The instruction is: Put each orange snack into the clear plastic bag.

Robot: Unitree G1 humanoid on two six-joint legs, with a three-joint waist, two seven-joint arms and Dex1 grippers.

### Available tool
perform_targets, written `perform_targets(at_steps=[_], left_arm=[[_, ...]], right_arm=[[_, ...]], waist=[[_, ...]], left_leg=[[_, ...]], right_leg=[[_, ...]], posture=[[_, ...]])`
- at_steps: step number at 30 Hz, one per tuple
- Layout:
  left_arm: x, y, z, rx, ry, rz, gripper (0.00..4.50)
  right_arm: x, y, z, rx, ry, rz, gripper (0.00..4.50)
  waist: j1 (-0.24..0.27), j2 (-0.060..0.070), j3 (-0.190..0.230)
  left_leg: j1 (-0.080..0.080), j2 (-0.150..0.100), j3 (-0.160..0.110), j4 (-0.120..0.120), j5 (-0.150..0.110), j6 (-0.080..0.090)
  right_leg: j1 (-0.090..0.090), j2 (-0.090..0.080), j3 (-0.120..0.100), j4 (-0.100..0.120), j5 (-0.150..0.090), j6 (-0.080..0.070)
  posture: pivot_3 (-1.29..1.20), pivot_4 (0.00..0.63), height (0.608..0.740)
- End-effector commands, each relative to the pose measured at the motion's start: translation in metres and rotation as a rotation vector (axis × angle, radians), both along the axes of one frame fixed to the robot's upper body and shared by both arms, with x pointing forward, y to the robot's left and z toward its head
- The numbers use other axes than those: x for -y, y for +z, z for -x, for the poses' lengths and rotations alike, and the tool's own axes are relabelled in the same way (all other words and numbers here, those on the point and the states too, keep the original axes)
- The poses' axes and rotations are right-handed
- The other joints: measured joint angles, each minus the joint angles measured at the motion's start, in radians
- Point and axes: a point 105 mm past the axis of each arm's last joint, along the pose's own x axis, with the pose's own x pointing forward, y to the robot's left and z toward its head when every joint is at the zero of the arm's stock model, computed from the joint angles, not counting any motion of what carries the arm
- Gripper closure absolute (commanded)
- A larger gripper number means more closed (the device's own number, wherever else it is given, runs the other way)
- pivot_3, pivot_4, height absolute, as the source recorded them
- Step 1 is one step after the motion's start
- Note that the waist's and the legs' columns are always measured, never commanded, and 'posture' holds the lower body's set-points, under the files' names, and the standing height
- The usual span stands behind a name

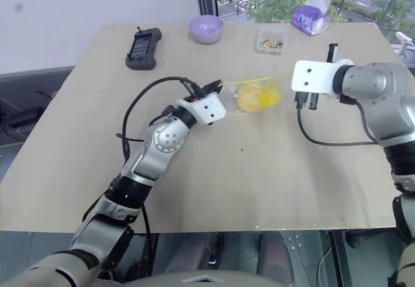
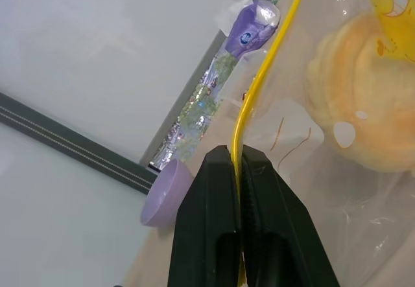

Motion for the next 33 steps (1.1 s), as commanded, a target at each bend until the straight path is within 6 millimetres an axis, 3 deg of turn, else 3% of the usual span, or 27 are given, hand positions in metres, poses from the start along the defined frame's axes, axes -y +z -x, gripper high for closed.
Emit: perform_targets(at_steps=[1,15,28,33], left_arm=[[-0.018,0.015,-0.004,0.042,0.056,0.029,4.5],[-0.012,0.019,-0.009,0.053,0.045,0.043,4.5],[0.013,0.069,-0.03,0.17,0.006,0.113,4.5],[0.012,0.061,-0.023,0.154,-0.019,0.093,4.5]], right_arm=[[0.024,0.022,-0.001,0.073,-0.089,-0.011,4.42],[0.031,0.027,-0.001,0.094,-0.116,-0.001,4.42],[0.029,0.066,-0.007,0.284,-0.119,-0.05,4.42],[0.032,0.057,0.004,0.198,-0.128,-0.08,4.42]], waist=[[0.0,0.0,0.0],[0.001,0.0,0.0],[-0.001,-0.001,0.0],[0.0,-0.001,0.0]], left_leg=[[0.0,0.0,0.0,0.0,0.0,0.0],[0.0,0.0,0.0,0.0,0.0,0.0],[-0.001,0.0,0.0,0.0,0.0,0.0],[-0.001,0.0,0.0,-0.001,0.0,0.0]], right_leg=[[0.0,0.0,0.0,0.0,0.0,0.0],[0.0,0.0,0.0,0.0,0.0,0.0],[0.0,0.0,0.0,-0.001,0.0,0.0],[0.0,0.0,0.0,-0.002,0.0,0.0]], posture=[[0.0,0.15,0.74],[0.0,0.15,0.74],[0.0,0.15,0.74],[0.0,0.15,0.74]])
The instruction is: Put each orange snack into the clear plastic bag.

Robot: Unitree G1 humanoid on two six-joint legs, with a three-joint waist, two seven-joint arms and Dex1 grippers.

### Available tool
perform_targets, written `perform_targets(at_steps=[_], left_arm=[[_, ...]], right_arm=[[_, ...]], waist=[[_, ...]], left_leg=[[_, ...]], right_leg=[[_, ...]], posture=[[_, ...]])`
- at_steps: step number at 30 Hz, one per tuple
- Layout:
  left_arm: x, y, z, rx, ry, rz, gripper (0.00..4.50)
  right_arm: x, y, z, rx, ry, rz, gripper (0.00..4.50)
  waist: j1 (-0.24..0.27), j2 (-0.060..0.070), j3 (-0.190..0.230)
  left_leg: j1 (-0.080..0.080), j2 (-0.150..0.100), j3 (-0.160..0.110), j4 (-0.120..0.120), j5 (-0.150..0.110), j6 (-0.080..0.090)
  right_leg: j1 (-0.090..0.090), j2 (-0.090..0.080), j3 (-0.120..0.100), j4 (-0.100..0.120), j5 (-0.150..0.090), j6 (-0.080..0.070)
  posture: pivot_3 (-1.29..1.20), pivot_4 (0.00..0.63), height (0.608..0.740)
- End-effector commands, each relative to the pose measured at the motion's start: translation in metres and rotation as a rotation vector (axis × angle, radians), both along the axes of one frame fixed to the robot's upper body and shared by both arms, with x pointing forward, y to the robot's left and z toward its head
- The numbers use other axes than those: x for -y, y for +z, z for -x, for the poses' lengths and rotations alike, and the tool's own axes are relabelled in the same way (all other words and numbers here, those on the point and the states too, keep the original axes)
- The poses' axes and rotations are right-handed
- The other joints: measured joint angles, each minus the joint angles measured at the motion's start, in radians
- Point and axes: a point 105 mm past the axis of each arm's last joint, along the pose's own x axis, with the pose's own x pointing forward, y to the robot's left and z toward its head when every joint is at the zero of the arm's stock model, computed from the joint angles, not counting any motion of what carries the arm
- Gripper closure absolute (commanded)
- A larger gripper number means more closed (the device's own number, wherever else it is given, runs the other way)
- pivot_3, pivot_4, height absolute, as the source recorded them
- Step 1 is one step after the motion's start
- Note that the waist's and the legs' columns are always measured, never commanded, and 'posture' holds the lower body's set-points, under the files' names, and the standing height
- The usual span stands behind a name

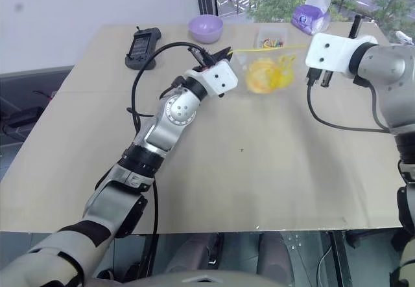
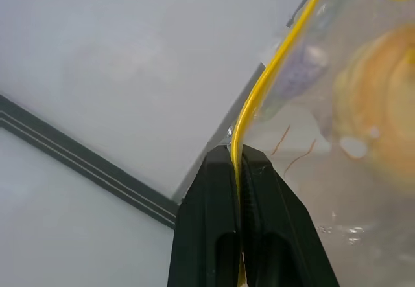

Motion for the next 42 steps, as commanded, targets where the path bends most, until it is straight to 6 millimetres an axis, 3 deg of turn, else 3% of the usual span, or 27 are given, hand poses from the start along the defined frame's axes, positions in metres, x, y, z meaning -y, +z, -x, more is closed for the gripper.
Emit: perform_targets(at_steps=[1,8,12,14,15,17,20,24,28,31,35,42], left_arm=[[-0.013,0.0,0.007,0.009,-0.001,0.02,4.5],[-0.025,-0.07,0.044,-0.267,-0.062,-0.078,4.5],[-0.032,-0.108,0.076,-0.477,-0.118,-0.099,4.5],[-0.031,-0.116,0.088,-0.53,-0.142,-0.099,4.5],[-0.031,-0.119,0.091,-0.55,-0.146,-0.099,4.18],[-0.03,-0.122,0.093,-0.571,-0.147,-0.101,3.53],[-0.032,-0.123,0.092,-0.572,-0.137,-0.12,2.2],[-0.04,-0.127,0.092,-0.602,-0.129,-0.114,2.2],[-0.059,-0.122,0.096,-0.699,-0.131,0.018,2.2],[-0.068,-0.12,0.112,-0.803,-0.185,0.141,2.2],[-0.084,-0.124,0.148,-1.054,-0.317,0.246,2.2],[-0.122,-0.109,0.144,-1.072,-0.281,0.352,2.2]], right_arm=[[0.011,0.006,0.019,-0.055,-0.031,-0.057,4.42],[0.001,-0.092,0.079,-0.543,-0.02,-0.118,4.42],[0.006,-0.12,0.095,-0.628,-0.073,-0.154,4.42],[0.007,-0.128,0.1,-0.64,-0.083,-0.162,4.42],[0.009,-0.132,0.102,-0.647,-0.086,-0.163,4.16],[0.012,-0.136,0.106,-0.657,-0.101,-0.171,3.54],[0.022,-0.135,0.107,-0.648,-0.146,-0.182,2.12],[0.031,-0.138,0.116,-0.687,-0.164,-0.174,2.12],[0.044,-0.136,0.123,-0.694,-0.206,-0.22,2.12],[0.049,-0.134,0.129,-0.68,-0.2,-0.337,2.12],[0.058,-0.135,0.146,-0.734,-0.178,-0.673,2.12],[0.082,-0.119,0.17,-0.637,-0.078,-0.929,2.12]], waist=[[0.001,0.0,0.0],[0.001,0.001,0.0],[0.002,0.002,0.0],[0.006,0.002,0.0],[0.007,0.002,0.0],[0.013,0.002,0.0],[0.015,0.002,0.0],[0.019,0.002,0.0],[0.021,0.002,0.0],[0.021,0.002,0.0],[0.026,0.002,0.0],[0.031,0.005,0.0]], left_leg=[[0.0,0.0,0.0,0.0,0.0,0.0],[-0.003,0.0,-0.002,-0.001,-0.001,0.001],[-0.002,0.0,-0.002,0.002,-0.001,0.001],[0.0,0.0,-0.002,0.004,-0.001,0.001],[0.002,0.0,-0.001,0.004,-0.001,0.002],[0.003,0.0,-0.002,0.004,-0.002,0.004],[0.004,0.0,-0.002,0.004,-0.002,0.003],[0.003,0.0,-0.003,0.004,-0.001,0.002],[0.003,0.001,-0.003,0.003,-0.002,0.002],[0.003,0.001,-0.003,0.003,-0.002,0.002],[0.003,0.002,-0.005,0.003,-0.002,0.003],[0.009,0.002,-0.008,0.003,-0.005,0.007]], right_leg=[[0.0,0.0,0.0,0.0,0.0,0.0],[0.0,0.0,-0.002,-0.003,0.0,0.0],[0.001,0.0,-0.002,-0.001,0.0,0.0],[0.001,0.0,-0.002,0.002,0.0,0.0],[0.003,0.0,-0.002,0.002,0.0,0.0],[0.004,0.0,-0.002,0.002,0.0,0.0],[0.006,0.0,-0.003,0.002,0.0,0.0],[0.006,0.0,-0.003,0.0,0.0,0.0],[0.006,0.0,-0.004,-0.001,0.0,0.0],[0.007,0.0,-0.004,-0.002,0.0,0.0],[0.008,0.0,-0.006,-0.003,0.0,0.0],[0.016,0.0,-0.008,-0.004,0.0,0.0]], posture=[[0.0,0.15,0.74],[0.0,0.15,0.74],[0.0,0.15,0.74],[0.0,0.15,0.74],[0.0,0.15,0.74],[0.0,0.15,0.74],[0.0,0.15,0.74],[0.0,0.15,0.74],[0.0,0.15,0.74],[0.0,0.15,0.74],[0.0,0.15,0.74],[0.0,0.15,0.74]])
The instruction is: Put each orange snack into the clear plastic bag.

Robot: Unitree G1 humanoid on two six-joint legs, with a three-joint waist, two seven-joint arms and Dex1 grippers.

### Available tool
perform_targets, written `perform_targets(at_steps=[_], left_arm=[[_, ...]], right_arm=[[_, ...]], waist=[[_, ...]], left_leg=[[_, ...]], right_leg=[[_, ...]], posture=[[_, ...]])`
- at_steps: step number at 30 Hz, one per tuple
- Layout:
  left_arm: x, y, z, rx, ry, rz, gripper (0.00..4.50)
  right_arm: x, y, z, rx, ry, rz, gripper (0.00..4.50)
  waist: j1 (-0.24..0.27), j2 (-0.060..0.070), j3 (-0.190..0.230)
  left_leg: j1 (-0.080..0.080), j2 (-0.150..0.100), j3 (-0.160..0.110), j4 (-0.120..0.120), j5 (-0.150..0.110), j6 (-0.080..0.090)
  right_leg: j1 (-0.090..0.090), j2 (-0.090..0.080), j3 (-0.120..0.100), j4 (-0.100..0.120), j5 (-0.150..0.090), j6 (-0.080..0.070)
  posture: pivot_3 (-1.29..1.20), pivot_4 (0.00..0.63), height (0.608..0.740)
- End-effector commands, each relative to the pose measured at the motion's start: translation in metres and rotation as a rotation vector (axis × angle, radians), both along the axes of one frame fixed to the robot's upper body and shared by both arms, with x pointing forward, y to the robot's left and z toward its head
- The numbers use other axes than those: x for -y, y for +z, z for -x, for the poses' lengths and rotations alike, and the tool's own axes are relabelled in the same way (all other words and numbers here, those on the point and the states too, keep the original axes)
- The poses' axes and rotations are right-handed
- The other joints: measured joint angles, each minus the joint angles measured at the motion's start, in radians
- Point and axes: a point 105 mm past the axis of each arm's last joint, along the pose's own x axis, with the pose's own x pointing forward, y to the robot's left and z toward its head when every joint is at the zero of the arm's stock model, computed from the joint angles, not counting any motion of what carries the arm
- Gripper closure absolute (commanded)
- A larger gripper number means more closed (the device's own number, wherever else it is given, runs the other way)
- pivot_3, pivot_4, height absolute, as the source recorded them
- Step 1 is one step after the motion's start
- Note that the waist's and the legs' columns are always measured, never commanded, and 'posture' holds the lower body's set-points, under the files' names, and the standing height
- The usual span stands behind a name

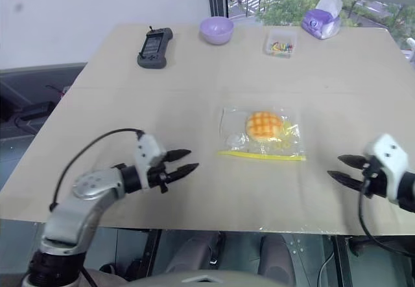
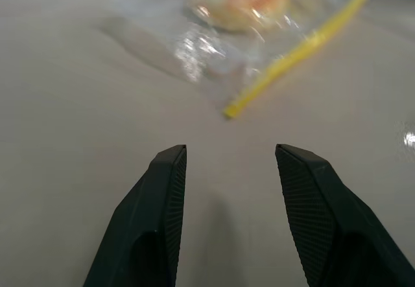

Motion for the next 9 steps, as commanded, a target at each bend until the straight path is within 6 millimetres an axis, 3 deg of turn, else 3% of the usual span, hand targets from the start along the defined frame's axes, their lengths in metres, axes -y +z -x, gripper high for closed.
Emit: perform_targets(at_steps=[1,9], left_arm=[[-0.011,0.011,0.004,0.041,0.0,-0.013,2.2],[-0.016,0.014,0.016,0.034,-0.02,0.018,2.2]], right_arm=[[0.007,0.021,0.013,0.101,0.056,-0.055,2.12],[0.014,0.023,0.02,0.058,0.114,-0.121,2.12]], waist=[[-0.001,0.0,0.0],[-0.003,0.0,0.0]], left_leg=[[0.002,0.0,0.0,-0.001,0.0,0.0],[0.013,0.003,0.006,-0.01,-0.001,0.001]], right_leg=[[0.002,0.0,0.0,0.0,0.0,0.0],[0.008,0.0,0.004,-0.004,0.0,0.0]], posture=[[0.0,0.15,0.74],[0.0,0.15,0.74]])
